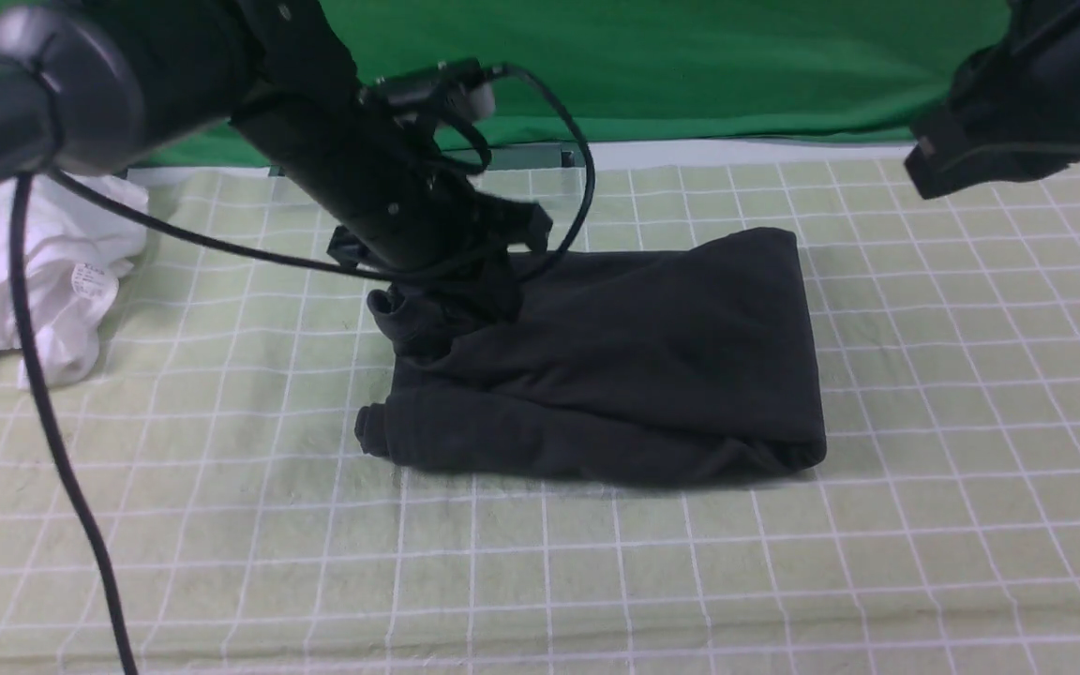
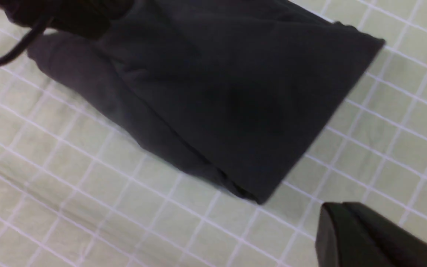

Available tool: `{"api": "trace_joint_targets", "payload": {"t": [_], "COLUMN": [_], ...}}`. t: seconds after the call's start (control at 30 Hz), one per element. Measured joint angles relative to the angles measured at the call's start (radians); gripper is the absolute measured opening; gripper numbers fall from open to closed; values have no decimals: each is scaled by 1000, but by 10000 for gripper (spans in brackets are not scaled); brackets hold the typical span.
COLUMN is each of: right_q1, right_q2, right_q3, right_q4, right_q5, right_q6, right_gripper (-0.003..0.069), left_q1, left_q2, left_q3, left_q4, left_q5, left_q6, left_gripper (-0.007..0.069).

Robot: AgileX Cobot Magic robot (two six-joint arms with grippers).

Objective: Fold a long-sleeved shirt over a green coffee tablecloth.

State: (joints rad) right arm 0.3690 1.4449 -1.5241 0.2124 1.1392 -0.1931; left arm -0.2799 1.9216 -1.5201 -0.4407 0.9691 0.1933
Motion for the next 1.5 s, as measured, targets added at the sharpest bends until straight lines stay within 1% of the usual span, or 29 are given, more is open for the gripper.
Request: {"api": "trace_joint_targets", "payload": {"t": [0.1,0.2,0.27,0.3,0.37,0.57,0.8,0.87,1.0,1.13,1.2,1.3,1.37,1.4,1.43,1.47,1.5], "right_q1": [-2,-2,-2,-2,-2,-3,-3,-3,-3,-3,-3,-3,-3,-3,-3,-3,-3], "right_q2": [-22,-56,-75,-105,-152,-323,-542,-662,-793,-930,-1024,-1125,-1188,-1201,-1223,-1226,-1237], "right_q3": [0,0,0,0,0,0,9,55,145,289,396,557,695,744,815,826,908], "right_q4": [-45,-81,-96,-117,-143,-212,-227,-227,-230,-230,-230,-227,-212,-207,-195,-193,-185], "right_q5": [54,71,73,73,75,75,76,76,77,78,48,-65,-193,-228,-309,-320,-406], "right_q6": [0,0,0,1,6,32,53,53,53,56,64,80,88,90,98,99,105], "right_gripper": [6,6,6,6,6,6,6,8,12,15,19,23,27,29,31,31,34], "left_q1": [0,0,0,2,11,71,141,151,151,151,151,151,150,150,150,150,150], "left_q2": [56,76,76,73,63,21,-56,-109,-150,-167,-169,-169,-169,-169,-169,-169,-169], "left_q3": [2,7,7,7,7,7,7,7,7,7,7,7,7,7,7,7,7], "left_q4": [151,280,314,358,377,384,367,358,341,335,335,326,306,299,285,280,263], "left_q5": [19,33,40,51,70,138,205,210,210,206,195,190,189,188,184,182,175], "left_q6": [-48,-126,-149,-173,-186,-193,-187,-187,-161,-148,-145,-141,-139,-138,-134,-133,-122], "left_gripper": [83,83,83,83,83,83,83,83,83,83,83,83,83,83,83,83,83]}}
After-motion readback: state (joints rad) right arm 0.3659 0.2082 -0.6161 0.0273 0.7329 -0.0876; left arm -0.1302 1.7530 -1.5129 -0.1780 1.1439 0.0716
